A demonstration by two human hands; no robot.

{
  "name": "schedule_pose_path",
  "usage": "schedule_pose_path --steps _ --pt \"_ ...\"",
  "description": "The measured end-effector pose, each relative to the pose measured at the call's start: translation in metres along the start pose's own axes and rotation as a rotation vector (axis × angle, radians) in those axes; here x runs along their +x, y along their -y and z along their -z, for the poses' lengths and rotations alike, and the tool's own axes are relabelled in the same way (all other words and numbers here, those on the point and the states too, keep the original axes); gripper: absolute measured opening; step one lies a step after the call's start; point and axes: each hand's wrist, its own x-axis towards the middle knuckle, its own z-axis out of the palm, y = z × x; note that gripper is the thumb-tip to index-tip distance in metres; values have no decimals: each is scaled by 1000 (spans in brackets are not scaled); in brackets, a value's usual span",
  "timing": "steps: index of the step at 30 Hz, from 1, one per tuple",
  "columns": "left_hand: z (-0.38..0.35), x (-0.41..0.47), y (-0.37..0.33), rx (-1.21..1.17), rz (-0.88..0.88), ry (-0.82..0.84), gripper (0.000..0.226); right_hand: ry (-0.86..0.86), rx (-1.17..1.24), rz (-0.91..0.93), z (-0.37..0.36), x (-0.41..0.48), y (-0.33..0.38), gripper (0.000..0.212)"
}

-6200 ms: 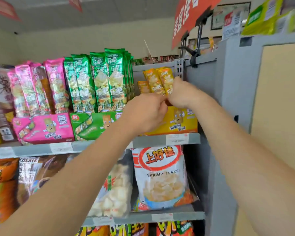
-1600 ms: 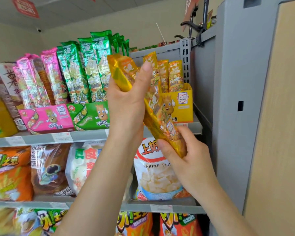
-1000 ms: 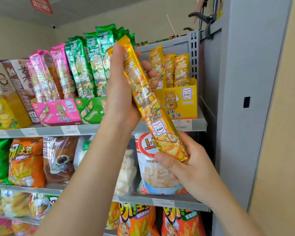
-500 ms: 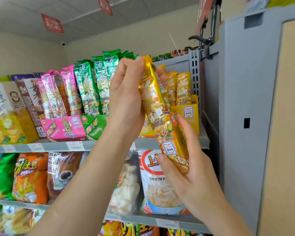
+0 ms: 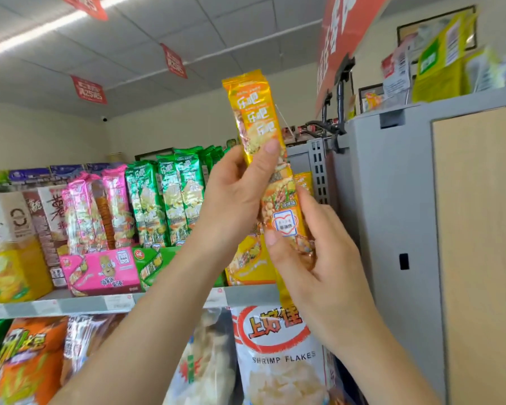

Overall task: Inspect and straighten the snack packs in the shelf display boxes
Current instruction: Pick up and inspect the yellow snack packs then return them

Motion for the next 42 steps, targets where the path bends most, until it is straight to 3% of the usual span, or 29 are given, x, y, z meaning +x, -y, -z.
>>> schedule_pose_path --steps 3,7,10,17,20,23,26,29,34,38,42 --pt "0 12 1 17 -2 17 29 2 -138 3 5 3 1 68" --pt "-4 27 4 -56 99 74 37 -33 -145 -41 10 11 2 61" --pt "-6 39 6 -24 69 31 34 9 -200 -89 8 17 1 64" --pt "9 49 2 173 -390 -159 5 -22 -374 -152 2 35 -3 50" --pt "19 37 4 283 -440 -146 5 4 -503 -152 0 60 -1 51" --pt "27 28 10 448 -415 -87 12 168 -702 -264 -3 89 -2 48" --pt "34 20 20 485 -280 28 16 316 -807 -468 -11 113 -7 48" --pt "40 12 27 440 -216 27 21 434 -869 -594 -21 132 -18 40" --pt "45 11 27 272 -61 63 11 466 -959 -633 -28 139 -41 23" --pt "51 11 30 218 -32 118 22 278 -955 -648 -26 130 -46 19" --pt "54 12 34 232 -62 110 23 -2 -700 -453 -23 130 -32 10"
